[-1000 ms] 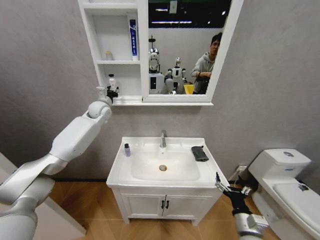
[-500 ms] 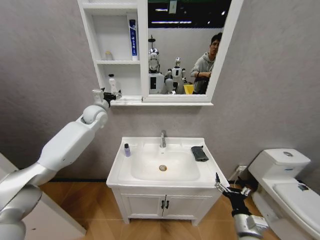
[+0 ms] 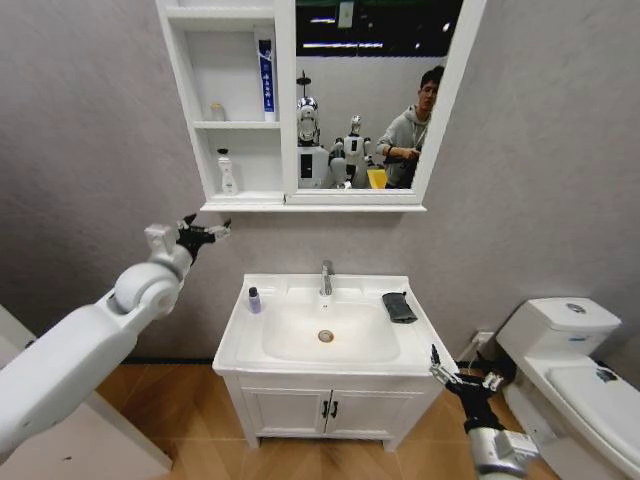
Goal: Move facial cleanser and shampoo from washbasin to cabinet, then wipe washbasin with towel.
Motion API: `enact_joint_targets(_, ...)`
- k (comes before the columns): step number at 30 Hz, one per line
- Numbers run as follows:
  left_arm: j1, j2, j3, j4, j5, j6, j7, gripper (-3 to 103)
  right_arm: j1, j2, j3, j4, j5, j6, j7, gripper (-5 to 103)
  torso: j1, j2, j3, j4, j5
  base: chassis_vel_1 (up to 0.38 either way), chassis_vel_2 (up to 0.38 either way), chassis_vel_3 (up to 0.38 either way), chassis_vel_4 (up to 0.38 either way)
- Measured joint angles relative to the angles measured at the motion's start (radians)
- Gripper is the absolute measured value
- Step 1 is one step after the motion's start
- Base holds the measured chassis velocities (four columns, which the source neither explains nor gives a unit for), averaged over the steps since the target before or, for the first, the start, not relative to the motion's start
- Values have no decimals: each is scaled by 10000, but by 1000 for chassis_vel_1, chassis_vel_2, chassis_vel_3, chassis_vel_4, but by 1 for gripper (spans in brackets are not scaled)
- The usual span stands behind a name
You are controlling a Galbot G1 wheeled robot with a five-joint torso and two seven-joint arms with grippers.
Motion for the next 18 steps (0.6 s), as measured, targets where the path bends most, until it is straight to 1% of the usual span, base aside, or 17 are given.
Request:
enact_joint_targets(2,757,-160,-303,-90,328,-192,-19,100,-66,53,6,39,-72,0,1,100,1,-1,1,1,-1,0,0,0,0)
enact_joint_targets(3,1333,-481,-414,-141,595,-299,-35,100,-178,168,56,100,-160,23,0,100,0,-1,0,-1,-5,0,0,0,0)
enact_joint_targets(4,1690,-701,-428,-147,812,-355,-36,100,-261,253,82,153,-216,48,0,100,0,-1,1,-7,-4,0,0,0,0)
enact_joint_targets(5,1690,-701,-428,-147,812,-355,-36,100,-261,253,82,153,-216,48,0,100,0,-1,1,-7,-4,0,0,0,0)
enact_joint_targets(6,1912,-827,-430,-144,1004,-402,-25,100,-294,281,93,181,-246,60,0,100,1,-1,2,-10,-5,0,0,0,0)
enact_joint_targets(8,2359,-1130,-379,-50,1523,-577,38,100,-326,303,91,228,-286,69,9,100,1,-1,2,-6,-1,0,0,0,0)
enact_joint_targets(9,2475,-1264,-271,14,1712,-653,78,100,-331,303,77,234,-296,68,12,100,0,-1,2,-3,-1,0,0,0,0)
enact_joint_targets(10,2475,-1264,-271,14,1712,-653,78,100,-331,303,77,234,-296,68,12,100,0,-1,2,-3,-1,0,0,0,0)
enact_joint_targets(12,2575,-1531,48,245,2030,-769,128,100,-337,297,56,236,-312,66,17,100,1,-1,2,-3,-1,0,0,0,0)
enact_joint_targets(13,2575,-1531,48,245,2030,-769,128,100,-337,297,56,236,-312,66,17,100,1,-1,2,-3,-1,0,0,0,0)
enact_joint_targets(14,2576,-1709,213,428,2210,-840,198,100,-332,299,55,230,-322,66,16,100,1,-1,2,-4,-1,0,0,0,0)
enact_joint_targets(15,2572,-1900,351,682,2442,-960,373,100,-327,309,56,199,-330,67,17,100,1,-1,2,-5,-2,0,0,0,0)
enact_joint_targets(16,2569,-2036,420,923,2616,-1176,688,100,-327,313,46,163,-352,71,16,100,1,-1,2,-5,0,0,0,0,0)
enact_joint_targets(17,2569,-2036,420,923,2616,-1176,688,100,-327,313,46,163,-352,71,16,100,1,-1,2,-5,0,0,0,0,0)
enact_joint_targets(18,2565,-2193,464,1179,2819,-1443,1026,100,-330,314,12,115,-403,92,15,100,2,-1,3,-5,0,0,0,0,0)
